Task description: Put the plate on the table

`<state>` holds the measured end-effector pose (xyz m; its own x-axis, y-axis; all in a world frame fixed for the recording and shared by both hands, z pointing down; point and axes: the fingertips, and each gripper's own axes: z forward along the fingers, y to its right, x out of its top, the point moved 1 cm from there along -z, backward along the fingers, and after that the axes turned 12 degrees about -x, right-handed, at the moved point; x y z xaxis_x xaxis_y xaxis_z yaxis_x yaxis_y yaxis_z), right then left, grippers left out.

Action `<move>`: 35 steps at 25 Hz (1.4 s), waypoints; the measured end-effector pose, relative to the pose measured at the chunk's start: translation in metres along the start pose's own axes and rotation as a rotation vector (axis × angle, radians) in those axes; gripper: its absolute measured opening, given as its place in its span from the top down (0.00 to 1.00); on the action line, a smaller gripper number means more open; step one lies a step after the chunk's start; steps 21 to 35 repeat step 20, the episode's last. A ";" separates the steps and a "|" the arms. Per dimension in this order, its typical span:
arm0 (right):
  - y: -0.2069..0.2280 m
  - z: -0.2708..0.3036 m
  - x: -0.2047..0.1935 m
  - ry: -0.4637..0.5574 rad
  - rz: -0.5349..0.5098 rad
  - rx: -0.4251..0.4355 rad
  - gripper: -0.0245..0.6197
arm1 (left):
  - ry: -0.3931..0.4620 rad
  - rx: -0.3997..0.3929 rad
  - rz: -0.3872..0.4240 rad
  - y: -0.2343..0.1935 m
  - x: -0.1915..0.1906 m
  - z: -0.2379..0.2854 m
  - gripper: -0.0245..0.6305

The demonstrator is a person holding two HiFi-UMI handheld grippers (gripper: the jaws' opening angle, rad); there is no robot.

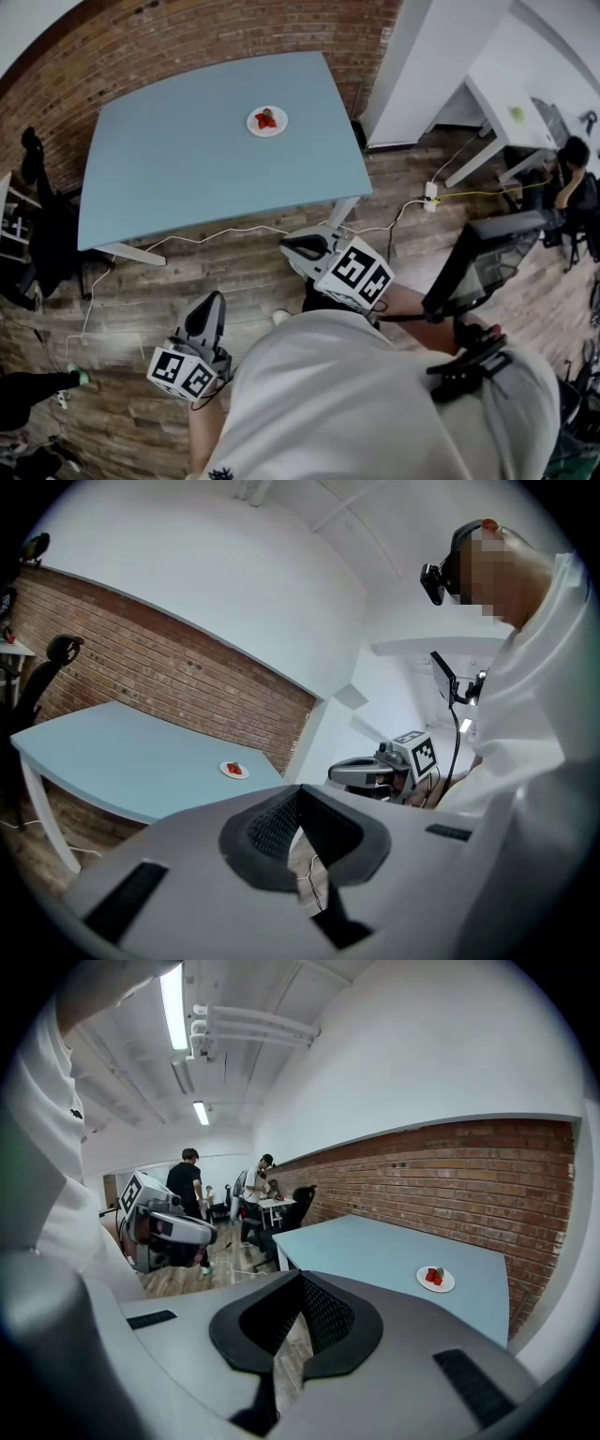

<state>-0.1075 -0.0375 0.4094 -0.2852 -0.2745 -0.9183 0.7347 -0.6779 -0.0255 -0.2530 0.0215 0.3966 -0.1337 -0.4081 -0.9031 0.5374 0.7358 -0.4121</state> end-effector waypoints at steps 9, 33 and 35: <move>-0.001 -0.001 -0.001 -0.005 -0.011 0.003 0.95 | -0.006 0.008 -0.008 0.000 -0.003 0.000 0.96; 0.013 0.005 -0.004 -0.011 -0.013 -0.004 0.95 | -0.007 0.010 -0.015 -0.007 -0.003 0.013 0.96; 0.013 0.005 -0.004 -0.011 -0.013 -0.004 0.95 | -0.007 0.010 -0.015 -0.007 -0.003 0.013 0.96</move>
